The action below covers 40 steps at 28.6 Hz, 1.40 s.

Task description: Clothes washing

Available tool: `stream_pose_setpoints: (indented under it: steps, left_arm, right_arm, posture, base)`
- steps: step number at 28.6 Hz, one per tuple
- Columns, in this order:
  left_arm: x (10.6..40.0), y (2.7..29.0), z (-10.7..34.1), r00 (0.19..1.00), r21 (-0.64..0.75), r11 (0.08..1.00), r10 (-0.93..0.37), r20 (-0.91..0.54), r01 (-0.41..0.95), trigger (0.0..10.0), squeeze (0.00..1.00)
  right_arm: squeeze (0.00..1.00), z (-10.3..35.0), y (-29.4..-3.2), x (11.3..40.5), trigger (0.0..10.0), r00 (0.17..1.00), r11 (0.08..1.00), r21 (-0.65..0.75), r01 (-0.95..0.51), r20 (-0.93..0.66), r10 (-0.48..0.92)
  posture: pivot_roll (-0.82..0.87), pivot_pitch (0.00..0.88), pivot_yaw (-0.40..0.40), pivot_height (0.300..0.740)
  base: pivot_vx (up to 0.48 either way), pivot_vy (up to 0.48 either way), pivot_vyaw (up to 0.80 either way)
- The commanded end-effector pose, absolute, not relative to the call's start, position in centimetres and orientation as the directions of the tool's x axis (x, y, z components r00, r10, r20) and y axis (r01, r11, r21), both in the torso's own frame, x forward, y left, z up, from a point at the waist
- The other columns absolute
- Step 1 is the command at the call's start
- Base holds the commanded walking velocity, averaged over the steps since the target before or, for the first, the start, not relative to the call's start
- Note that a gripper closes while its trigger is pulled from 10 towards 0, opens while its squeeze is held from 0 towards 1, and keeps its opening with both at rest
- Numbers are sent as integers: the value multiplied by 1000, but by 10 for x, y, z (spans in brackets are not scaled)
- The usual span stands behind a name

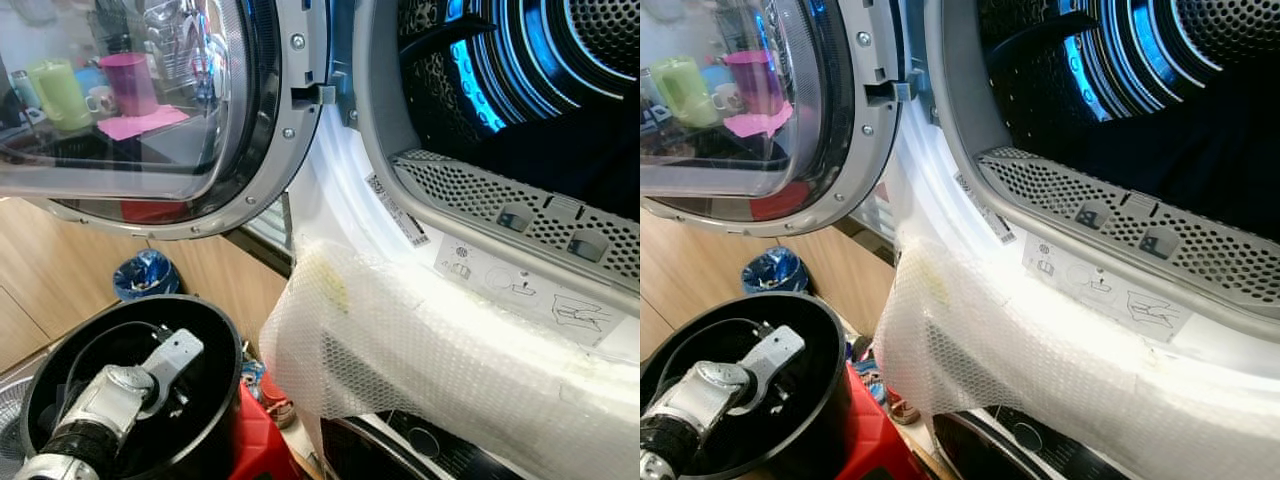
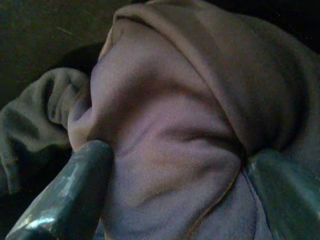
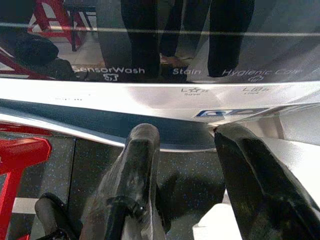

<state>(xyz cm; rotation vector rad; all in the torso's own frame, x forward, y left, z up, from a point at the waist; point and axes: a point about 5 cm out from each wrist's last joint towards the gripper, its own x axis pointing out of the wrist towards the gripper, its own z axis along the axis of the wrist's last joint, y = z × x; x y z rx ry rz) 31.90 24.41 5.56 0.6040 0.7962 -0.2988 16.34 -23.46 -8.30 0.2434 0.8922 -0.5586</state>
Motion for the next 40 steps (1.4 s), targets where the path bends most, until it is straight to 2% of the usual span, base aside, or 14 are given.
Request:
stream_pose_setpoints:
  steps: [1,7,11,17,18,40]
  left_arm:
    - [317,246,50,665,411,790,6,-747,454,10000,0]
    - [317,240,39,679,364,862,31,-733,353,10000,0]
    - [313,238,30,675,240,945,27,-737,224,10000,0]
    - [310,241,25,673,214,965,57,-738,153,10000,0]
    - [309,241,24,672,216,965,64,-738,146,0,0]
    - [308,230,17,663,204,959,23,-748,197,0,0]
  right_arm:
    - [0,-84,-235,162,10000,491,833,-30,552,-796,-354]
    - [0,-82,-238,163,10000,493,827,-33,561,-790,-365]
    - [0,-83,-240,159,10000,483,827,-49,560,-792,-374]
    - [0,-83,-243,157,10000,477,819,-54,571,-790,-385]
    - [0,-83,-245,156,10000,475,818,-58,573,-790,-389]
    - [0,-84,-244,153,10000,471,820,-62,570,-792,-387]
  posture:
    - [169,28,-8,740]
    - [157,46,-23,740]
    - [148,50,-34,740]
    - [135,54,-42,740]
    - [130,55,-43,740]
    - [118,55,-50,740]
  base:
    - [0,0,0]
    - [0,0,0]
    - [0,0,0]
    - [0,0,0]
    - [0,0,0]
    - [0,0,0]
